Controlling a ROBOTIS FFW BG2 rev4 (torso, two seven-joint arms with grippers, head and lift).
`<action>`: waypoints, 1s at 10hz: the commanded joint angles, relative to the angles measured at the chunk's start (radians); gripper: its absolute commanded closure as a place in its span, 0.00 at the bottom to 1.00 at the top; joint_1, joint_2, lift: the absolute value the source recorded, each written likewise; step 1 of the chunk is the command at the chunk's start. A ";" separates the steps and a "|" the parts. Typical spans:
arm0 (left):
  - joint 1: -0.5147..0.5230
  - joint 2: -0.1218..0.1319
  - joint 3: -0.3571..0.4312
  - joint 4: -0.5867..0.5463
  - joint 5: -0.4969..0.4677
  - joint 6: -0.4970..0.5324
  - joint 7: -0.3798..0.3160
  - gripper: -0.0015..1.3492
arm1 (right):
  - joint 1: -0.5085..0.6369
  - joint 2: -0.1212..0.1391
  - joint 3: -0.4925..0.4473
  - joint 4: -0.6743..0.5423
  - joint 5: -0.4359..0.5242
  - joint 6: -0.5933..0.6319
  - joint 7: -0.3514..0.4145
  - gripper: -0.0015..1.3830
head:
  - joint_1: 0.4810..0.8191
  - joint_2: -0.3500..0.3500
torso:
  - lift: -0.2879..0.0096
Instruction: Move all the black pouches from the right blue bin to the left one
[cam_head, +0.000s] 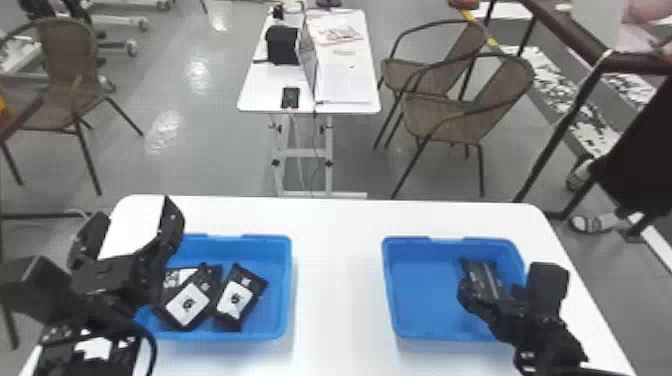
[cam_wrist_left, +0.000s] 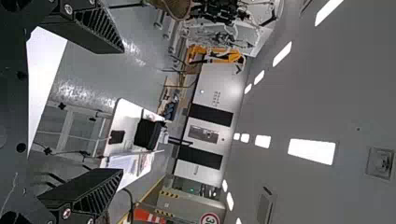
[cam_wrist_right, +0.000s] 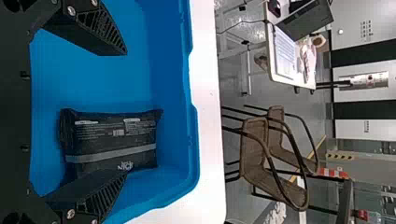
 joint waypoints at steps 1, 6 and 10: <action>-0.001 0.003 0.003 0.000 0.008 -0.005 0.000 0.09 | -0.045 -0.005 0.007 0.076 0.003 -0.012 -0.001 0.09 | 0.63 0.43 | 1.00; 0.003 0.008 0.000 0.000 0.013 -0.013 0.000 0.09 | -0.091 -0.002 0.021 0.146 0.037 0.020 -0.125 0.09 | 0.63 0.43 | 1.00; 0.007 0.008 0.000 0.000 0.016 -0.019 0.000 0.09 | -0.114 -0.022 0.021 0.204 -0.001 0.028 -0.133 0.09 | 0.63 0.40 | 1.00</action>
